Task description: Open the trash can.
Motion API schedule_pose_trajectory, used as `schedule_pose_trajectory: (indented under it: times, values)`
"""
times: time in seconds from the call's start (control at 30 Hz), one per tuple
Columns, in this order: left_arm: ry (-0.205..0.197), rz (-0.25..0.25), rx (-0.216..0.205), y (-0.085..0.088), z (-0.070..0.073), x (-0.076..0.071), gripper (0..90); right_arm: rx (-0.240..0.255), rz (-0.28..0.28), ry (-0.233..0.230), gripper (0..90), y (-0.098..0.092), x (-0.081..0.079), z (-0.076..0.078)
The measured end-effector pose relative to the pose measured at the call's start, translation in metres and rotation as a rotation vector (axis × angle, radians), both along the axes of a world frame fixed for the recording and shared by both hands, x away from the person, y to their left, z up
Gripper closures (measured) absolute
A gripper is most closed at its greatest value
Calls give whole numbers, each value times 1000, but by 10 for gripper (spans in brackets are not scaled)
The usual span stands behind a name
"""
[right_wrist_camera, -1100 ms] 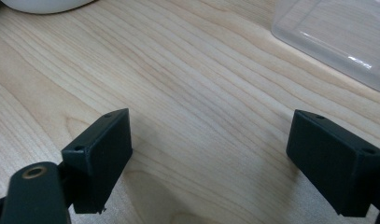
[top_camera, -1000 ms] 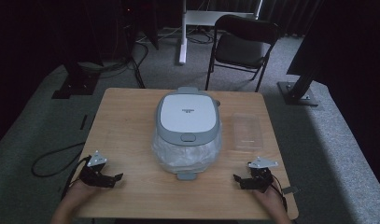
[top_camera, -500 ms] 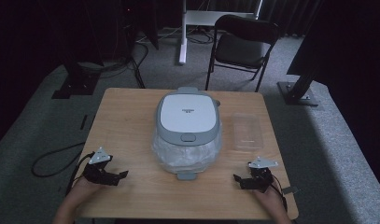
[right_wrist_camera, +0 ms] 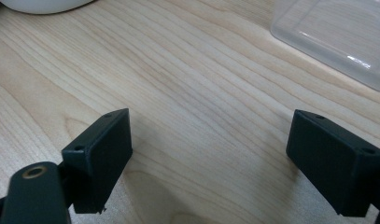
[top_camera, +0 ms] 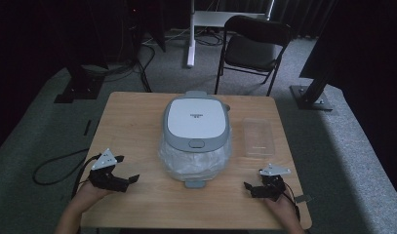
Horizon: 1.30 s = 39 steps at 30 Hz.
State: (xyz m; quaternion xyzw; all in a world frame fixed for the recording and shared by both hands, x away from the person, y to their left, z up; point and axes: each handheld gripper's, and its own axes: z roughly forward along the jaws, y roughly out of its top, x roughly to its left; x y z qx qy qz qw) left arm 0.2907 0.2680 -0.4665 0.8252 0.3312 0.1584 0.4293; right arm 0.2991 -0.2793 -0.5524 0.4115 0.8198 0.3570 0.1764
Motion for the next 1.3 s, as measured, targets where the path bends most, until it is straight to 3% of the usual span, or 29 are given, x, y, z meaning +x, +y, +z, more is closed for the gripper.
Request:
schedule_pose_trajectory:
  times: [0.3, 0.6, 0.83, 1.3]
  values:
    - [-40, -46, -15, -10, 18, -4, 44, 0, 0, -1, 136, 0, 0, 0]
    - [-94, -94, -69, -19, 44, -6, 44, 0, 0, -1, 136, 0, 0, 0]
    - [-122, -115, -84, -24, 56, -5, 45, 0, 0, -1, 136, 0, 0, 0]
    - [-160, -186, -183, -36, 79, -7, 65, -1, -2, -1, 136, 0, 0, 0]
